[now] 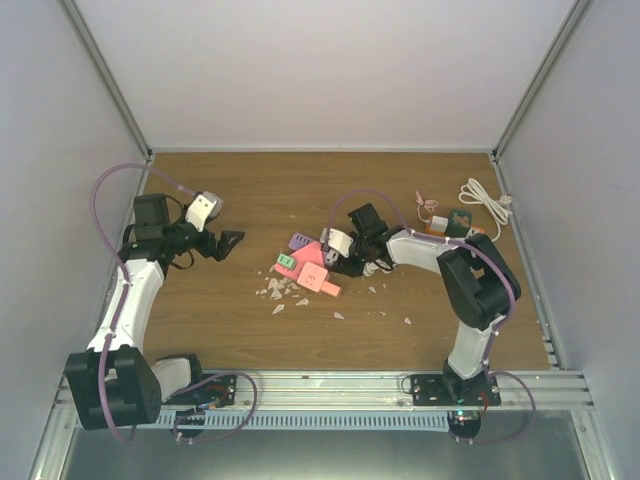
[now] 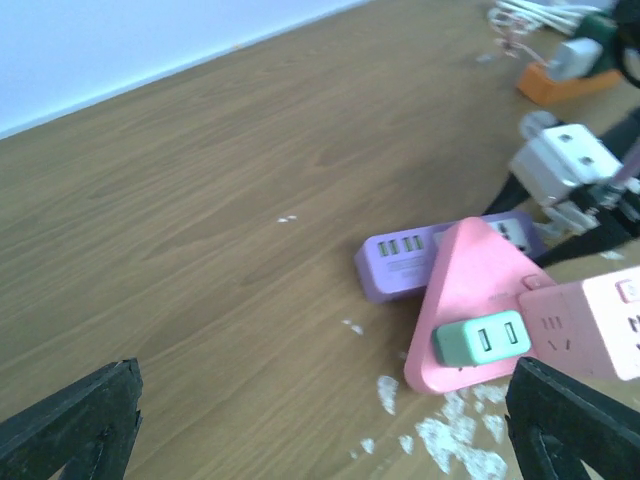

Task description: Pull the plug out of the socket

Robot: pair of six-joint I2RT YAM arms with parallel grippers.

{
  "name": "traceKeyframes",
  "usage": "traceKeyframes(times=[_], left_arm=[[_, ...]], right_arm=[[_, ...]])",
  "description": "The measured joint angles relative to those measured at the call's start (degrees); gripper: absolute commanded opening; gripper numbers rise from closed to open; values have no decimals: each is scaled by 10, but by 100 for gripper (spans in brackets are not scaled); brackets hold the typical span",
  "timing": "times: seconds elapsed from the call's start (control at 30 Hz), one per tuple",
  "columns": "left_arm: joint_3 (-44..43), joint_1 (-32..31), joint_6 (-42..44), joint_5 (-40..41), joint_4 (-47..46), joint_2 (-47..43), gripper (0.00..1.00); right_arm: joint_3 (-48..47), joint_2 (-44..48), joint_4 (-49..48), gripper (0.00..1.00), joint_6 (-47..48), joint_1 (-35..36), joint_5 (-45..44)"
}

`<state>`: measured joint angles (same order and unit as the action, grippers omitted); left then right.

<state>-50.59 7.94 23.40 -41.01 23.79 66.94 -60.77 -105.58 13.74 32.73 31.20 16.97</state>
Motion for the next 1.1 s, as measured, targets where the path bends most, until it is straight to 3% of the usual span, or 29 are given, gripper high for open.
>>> traceKeyframes(times=[0.2, 0.5, 1.1], left_arm=[[21, -8, 141, -89, 68, -40, 99], [54, -35, 299, -144, 144, -71, 99], [96, -139, 402, -101, 137, -73, 98]], right_arm=[[19, 16, 31, 39, 16, 15, 49], [17, 32, 65, 67, 33, 15, 61], [-50, 73, 137, 78, 35, -7, 112]])
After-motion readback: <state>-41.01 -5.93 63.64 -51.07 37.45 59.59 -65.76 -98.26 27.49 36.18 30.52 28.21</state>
